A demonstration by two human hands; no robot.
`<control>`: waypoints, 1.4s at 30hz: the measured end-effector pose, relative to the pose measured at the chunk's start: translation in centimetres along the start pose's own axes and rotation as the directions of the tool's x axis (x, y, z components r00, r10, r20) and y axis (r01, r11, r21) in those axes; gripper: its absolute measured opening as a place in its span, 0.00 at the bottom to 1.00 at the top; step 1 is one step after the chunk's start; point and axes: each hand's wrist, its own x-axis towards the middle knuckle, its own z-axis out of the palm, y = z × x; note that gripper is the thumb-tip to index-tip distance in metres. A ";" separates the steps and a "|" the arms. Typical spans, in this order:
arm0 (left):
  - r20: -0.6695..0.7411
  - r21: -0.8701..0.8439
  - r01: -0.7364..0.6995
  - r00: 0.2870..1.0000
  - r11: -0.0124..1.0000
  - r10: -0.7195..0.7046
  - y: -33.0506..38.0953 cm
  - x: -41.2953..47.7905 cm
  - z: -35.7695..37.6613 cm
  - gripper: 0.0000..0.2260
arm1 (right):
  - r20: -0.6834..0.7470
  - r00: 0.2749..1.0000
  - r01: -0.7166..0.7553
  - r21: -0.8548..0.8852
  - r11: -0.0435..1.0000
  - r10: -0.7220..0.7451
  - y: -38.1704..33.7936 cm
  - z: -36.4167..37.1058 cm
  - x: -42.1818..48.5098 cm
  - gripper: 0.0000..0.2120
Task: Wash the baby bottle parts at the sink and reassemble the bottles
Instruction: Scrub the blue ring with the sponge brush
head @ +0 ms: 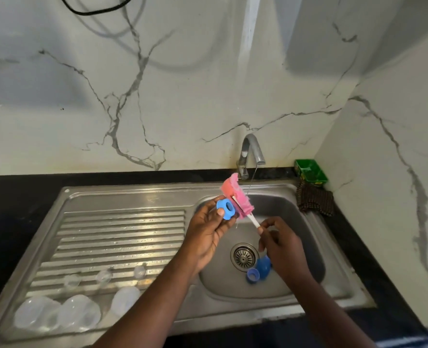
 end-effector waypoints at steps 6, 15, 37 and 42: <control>0.017 0.165 -0.042 0.999 0.985 0.039 0.0 -0.1 -0.4 0.17 | -0.002 0.999 0.037 -0.061 0.997 -0.037 -0.1 -0.8 -1.3 0.03; 0.074 0.341 -0.118 0.992 0.933 0.098 1.0 -0.3 -0.9 0.16 | -0.016 0.999 0.045 -0.147 0.988 -0.048 -0.2 -1.7 -2.2 0.03; 0.085 0.486 -0.193 0.981 0.852 0.174 0.9 1.3 -1.1 0.24 | 0.057 0.981 0.192 -0.256 0.947 -0.184 0.9 -5.1 -0.8 0.03; 0.129 0.553 -0.218 0.976 0.804 0.176 0.4 1.8 0.0 0.26 | 0.070 0.978 0.208 -0.293 0.933 -0.196 2.2 -7.2 0.3 0.03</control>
